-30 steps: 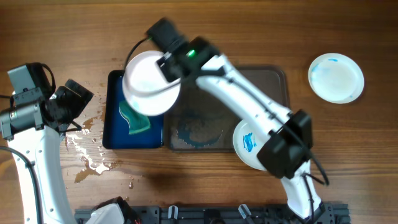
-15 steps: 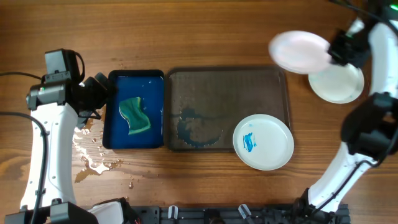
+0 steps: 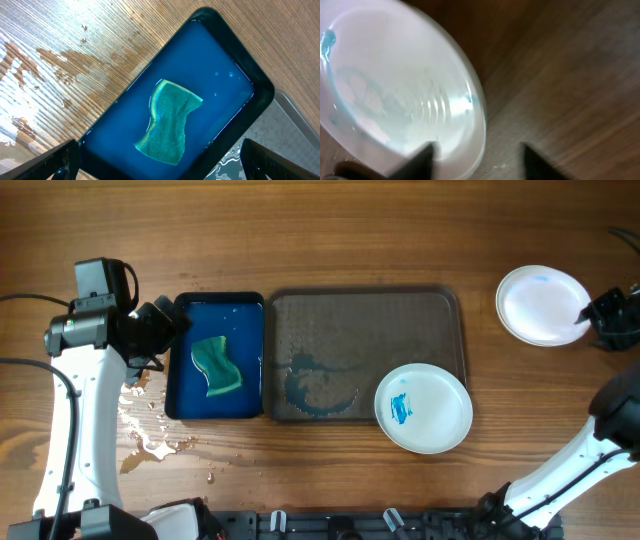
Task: Clean dirty plates on tray and stack at the side
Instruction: 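Lower the plate onto the first cleaned plate and open right gripper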
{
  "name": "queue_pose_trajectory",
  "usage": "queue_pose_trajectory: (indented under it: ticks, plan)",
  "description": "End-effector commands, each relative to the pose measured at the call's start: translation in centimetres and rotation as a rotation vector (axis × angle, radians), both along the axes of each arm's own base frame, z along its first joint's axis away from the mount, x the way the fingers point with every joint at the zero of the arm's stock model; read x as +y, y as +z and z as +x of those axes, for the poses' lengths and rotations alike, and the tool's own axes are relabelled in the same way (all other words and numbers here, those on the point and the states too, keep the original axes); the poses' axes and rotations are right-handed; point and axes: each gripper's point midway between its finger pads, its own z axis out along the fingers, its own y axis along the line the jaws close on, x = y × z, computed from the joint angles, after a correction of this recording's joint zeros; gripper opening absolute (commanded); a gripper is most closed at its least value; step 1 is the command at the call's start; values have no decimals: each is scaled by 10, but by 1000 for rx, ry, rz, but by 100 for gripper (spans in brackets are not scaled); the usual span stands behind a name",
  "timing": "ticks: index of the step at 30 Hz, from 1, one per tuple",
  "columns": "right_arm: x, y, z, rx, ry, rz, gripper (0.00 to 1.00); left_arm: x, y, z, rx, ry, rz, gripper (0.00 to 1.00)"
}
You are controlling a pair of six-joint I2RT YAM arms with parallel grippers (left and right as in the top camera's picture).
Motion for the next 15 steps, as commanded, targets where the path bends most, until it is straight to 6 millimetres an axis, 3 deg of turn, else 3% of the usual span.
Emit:
queue_pose_trajectory:
  ticks: [1, 3, 6, 9, 11, 13, 15]
  plan:
    - [25, -1, 17, -65, 78, 82, 80, -5, -1, 1, 4, 0, -28, 100]
    - [40, 2, 25, -105, 132, 126, 80, -5, -1, 2, 4, 0, -28, 100]
    - [75, 17, 41, -163, 275, 145, 72, -5, -1, 2, 4, 0, -28, 100]
    - [124, 67, 59, -252, 463, 48, 72, -5, -1, 2, 3, 0, -27, 100]
    - [149, 92, 57, -253, 536, -30, 72, -5, -1, 2, 3, 0, -27, 100]
    - [179, 118, 40, -214, 623, -126, 72, -5, -1, 2, 3, -1, -27, 100]
    - [198, 130, 23, -172, 671, -158, 72, -5, -1, 2, 4, -1, -27, 100]
